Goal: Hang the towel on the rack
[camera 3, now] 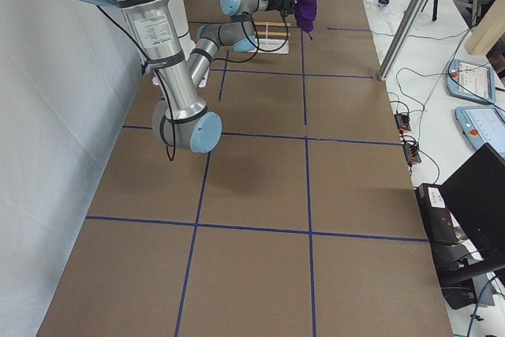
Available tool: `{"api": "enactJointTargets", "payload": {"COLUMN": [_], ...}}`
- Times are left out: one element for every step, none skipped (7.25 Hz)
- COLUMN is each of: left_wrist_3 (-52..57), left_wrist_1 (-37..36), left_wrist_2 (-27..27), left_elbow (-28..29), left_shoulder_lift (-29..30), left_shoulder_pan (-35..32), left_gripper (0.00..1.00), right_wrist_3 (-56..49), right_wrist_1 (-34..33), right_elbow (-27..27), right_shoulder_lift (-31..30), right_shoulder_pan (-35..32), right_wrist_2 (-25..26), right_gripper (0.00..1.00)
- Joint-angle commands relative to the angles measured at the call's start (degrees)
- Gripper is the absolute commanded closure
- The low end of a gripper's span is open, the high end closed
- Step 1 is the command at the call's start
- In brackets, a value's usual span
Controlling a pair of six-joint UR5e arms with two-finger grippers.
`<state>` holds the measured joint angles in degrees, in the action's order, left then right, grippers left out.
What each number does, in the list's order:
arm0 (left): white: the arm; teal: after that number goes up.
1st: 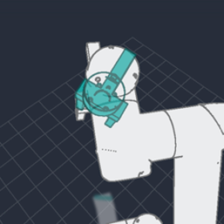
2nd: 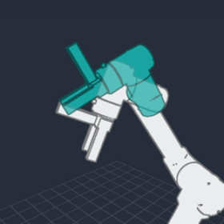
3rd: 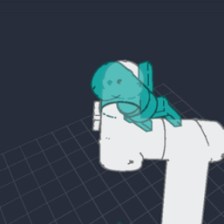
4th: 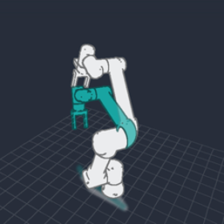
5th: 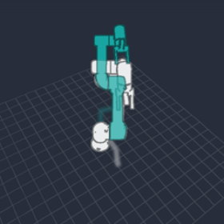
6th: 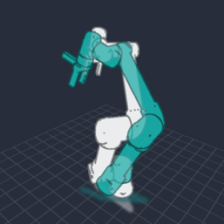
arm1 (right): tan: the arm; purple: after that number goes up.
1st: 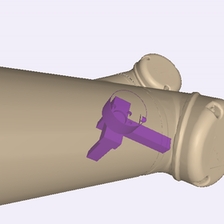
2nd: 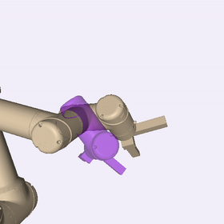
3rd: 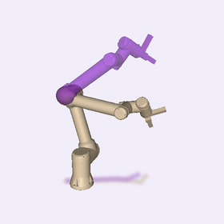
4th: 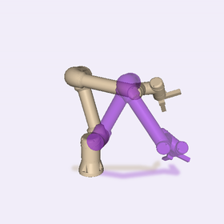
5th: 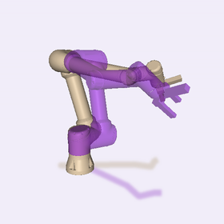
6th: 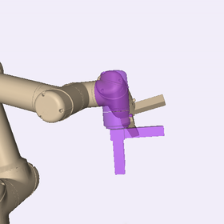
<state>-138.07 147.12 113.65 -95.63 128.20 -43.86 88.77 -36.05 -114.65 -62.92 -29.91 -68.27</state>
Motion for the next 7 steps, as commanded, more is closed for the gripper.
{"api": "enactJointTargets", "payload": {"left_wrist_3": [0.0,0.0,0.08,0.09,0.09,0.09,0.09], "left_wrist_1": [0.18,0.18,0.36,0.36,0.36,0.53,0.53], "left_wrist_2": [-0.01,-0.01,-0.01,-0.01,-0.09,-0.01,-0.01], "left_elbow": [0.0,0.0,0.0,0.0,0.0,0.0,0.0], "left_shoulder_lift": [0.03,0.12,0.21,0.12,0.12,0.12,0.21], "left_shoulder_pan": [0.0,0.0,0.0,0.0,0.0,0.0,0.0], "left_gripper": [0.03,0.09,0.1,0.1,0.1,0.1,0.1], "right_wrist_3": [0.0,0.0,0.0,0.09,0.09,0.09,0.09], "right_wrist_1": [0.01,0.01,0.27,0.8,0.8,0.89,0.89], "right_elbow": [-0.05,-0.05,-0.13,-0.66,-0.83,-0.84,-0.92], "right_shoulder_lift": [-0.1,-0.01,-0.01,-0.1,-0.1,-0.1,-0.1], "right_shoulder_pan": [0.73,0.82,0.91,1.26,1.61,1.7,1.96], "right_wrist_2": [1.19,1.29,1.38,1.38,1.47,1.47,1.47], "right_gripper": [1.0,1.0,1.0,1.0,1.0,1.0,1.0]}}
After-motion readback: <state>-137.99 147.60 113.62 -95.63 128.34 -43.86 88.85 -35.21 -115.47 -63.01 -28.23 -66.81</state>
